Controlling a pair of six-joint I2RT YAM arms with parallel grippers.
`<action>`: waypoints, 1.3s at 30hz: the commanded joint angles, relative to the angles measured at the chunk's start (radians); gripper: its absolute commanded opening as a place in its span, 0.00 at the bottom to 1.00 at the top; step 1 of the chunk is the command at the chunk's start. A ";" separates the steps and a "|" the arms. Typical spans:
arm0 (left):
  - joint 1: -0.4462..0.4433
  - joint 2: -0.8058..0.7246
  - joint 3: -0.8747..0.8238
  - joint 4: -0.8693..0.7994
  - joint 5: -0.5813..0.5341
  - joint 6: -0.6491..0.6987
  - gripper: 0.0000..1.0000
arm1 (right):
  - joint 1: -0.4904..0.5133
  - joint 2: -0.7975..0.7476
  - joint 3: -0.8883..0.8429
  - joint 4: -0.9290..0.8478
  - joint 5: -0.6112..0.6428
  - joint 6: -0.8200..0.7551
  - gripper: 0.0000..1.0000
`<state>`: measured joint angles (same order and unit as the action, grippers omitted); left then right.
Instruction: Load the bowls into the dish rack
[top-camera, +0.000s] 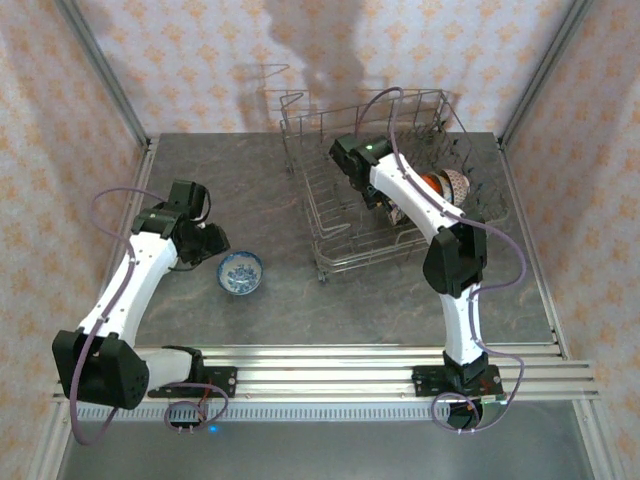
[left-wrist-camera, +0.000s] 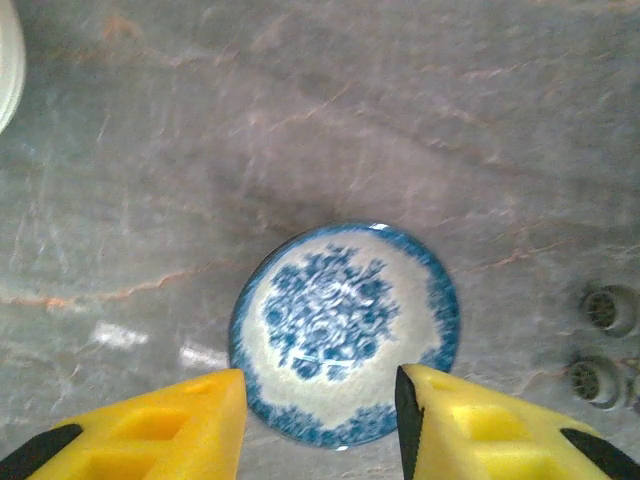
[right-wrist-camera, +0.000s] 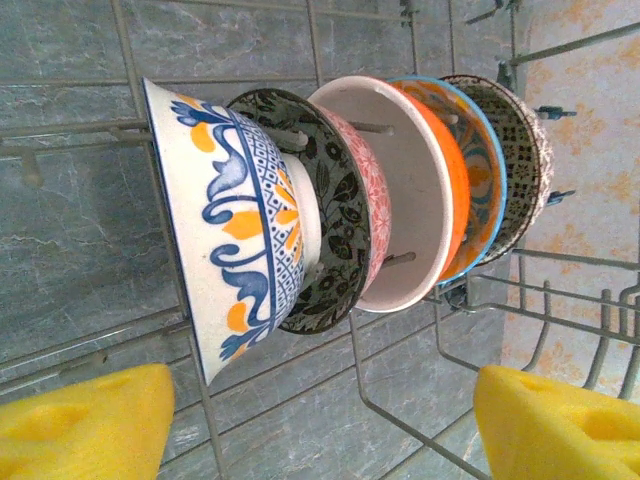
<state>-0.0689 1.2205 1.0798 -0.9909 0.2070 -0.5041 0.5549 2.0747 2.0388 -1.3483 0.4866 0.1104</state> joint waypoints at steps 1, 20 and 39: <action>0.022 -0.040 -0.038 -0.078 -0.052 -0.025 0.45 | -0.010 -0.032 -0.009 0.039 -0.047 -0.036 0.78; 0.079 -0.031 -0.268 0.057 0.052 -0.037 0.49 | -0.091 -0.019 -0.088 0.107 -0.065 -0.039 0.78; 0.078 0.080 -0.288 0.129 0.051 -0.033 0.44 | -0.055 -0.142 -0.064 0.055 -0.098 -0.061 0.78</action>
<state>0.0010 1.2854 0.8066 -0.8780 0.2577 -0.5262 0.4706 2.0468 1.9713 -1.2686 0.3763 0.0612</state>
